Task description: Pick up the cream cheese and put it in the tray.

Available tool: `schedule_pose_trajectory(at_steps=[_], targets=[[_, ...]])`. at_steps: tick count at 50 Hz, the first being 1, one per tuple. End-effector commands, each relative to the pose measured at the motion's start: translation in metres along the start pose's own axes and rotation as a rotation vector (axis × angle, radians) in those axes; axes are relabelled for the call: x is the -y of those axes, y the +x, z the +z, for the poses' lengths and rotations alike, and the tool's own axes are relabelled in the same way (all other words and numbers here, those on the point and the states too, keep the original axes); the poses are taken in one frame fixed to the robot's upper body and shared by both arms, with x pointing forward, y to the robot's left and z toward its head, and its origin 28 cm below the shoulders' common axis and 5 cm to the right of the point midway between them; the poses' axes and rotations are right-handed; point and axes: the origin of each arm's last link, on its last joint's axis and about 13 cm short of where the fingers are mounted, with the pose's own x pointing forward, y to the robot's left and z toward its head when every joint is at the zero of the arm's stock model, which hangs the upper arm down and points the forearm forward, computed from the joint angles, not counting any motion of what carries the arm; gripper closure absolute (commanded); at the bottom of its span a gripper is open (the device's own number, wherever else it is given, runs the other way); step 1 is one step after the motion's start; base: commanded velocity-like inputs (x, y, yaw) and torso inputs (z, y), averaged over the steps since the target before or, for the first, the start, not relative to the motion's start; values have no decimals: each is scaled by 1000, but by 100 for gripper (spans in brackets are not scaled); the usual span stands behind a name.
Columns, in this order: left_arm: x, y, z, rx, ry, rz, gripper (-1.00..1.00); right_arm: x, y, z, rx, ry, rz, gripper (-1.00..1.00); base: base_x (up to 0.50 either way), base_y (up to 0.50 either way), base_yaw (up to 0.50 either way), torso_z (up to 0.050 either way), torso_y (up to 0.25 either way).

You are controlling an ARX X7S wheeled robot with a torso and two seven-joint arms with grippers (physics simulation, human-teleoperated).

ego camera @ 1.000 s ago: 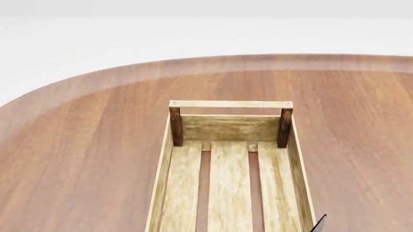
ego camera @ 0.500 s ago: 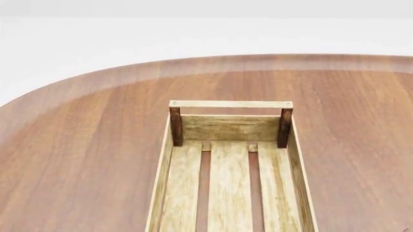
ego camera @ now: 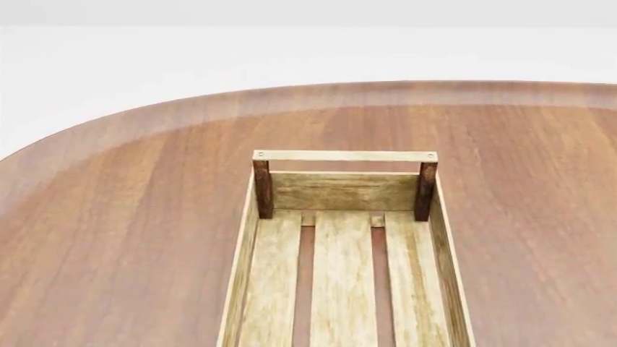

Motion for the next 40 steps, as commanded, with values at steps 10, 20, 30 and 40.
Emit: schedule_pose_trajectory(at_steps=[10, 20, 30, 40], targets=[[-2, 1, 2, 6, -5, 10, -100, 20, 7, -8, -137, -89, -208, -100, 0, 0, 0, 0, 0], [-2, 1, 3, 5, -3, 10, -100, 26, 9, -11, -158, -80, -224, -100, 0, 0, 0, 0, 0], [-3, 1, 4, 7, -3, 13, -100, 31, 11, -12, -187, -40, -194, -100, 0, 0, 0, 0, 0], [-2, 1, 4, 9, -1, 11, -100, 31, 11, -16, -201, -32, -60, -100, 0, 0, 0, 0, 0]])
